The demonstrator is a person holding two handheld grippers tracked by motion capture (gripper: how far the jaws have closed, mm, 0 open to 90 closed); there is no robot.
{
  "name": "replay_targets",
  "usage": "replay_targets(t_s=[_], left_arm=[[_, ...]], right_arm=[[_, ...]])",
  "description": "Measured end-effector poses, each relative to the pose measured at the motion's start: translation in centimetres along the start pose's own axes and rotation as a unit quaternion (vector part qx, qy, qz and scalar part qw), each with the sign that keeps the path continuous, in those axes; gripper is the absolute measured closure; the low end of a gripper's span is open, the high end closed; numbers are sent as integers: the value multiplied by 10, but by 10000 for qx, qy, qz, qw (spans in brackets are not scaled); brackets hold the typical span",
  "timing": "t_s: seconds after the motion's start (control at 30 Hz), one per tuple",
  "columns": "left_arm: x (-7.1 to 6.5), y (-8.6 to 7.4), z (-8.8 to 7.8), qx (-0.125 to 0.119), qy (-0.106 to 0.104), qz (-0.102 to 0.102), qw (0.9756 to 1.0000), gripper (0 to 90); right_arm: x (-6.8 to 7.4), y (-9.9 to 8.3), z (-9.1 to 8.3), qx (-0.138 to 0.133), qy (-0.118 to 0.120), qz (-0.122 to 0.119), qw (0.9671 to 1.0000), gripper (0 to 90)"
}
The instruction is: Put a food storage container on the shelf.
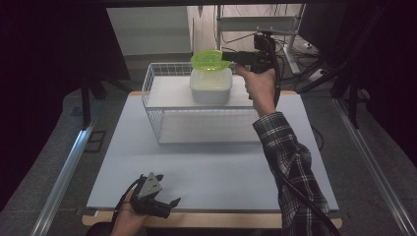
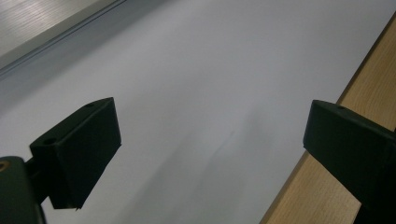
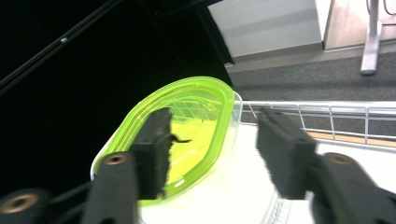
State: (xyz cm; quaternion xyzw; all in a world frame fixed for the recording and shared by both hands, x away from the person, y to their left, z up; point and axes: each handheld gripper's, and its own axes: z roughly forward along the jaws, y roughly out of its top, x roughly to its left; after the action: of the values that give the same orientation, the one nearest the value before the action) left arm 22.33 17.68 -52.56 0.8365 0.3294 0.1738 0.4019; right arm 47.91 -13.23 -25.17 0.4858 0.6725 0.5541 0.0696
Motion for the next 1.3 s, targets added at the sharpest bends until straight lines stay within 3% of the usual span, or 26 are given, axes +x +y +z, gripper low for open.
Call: replay_targets(t_s=[0.13, 0.4, 0.8, 1.3], left_arm=[[0, 0, 0, 2, 2, -3, 10000, 38], [-1, 0, 1, 17, 19, -7, 10000, 37], [0, 0, 0, -9, 10, -19, 10000, 37], [0, 0, 1, -22, 9, -29, 10000, 37]], right_arm=[[-3, -4, -7, -26, 131, -176, 9998, 285], [-3, -21, -21, 57, 314, -619, 9976, 175], [0, -54, -36, 187, 326, -1169, 9924, 128], [-6, -97, -50, 413, 421, -1510, 9868, 90]])
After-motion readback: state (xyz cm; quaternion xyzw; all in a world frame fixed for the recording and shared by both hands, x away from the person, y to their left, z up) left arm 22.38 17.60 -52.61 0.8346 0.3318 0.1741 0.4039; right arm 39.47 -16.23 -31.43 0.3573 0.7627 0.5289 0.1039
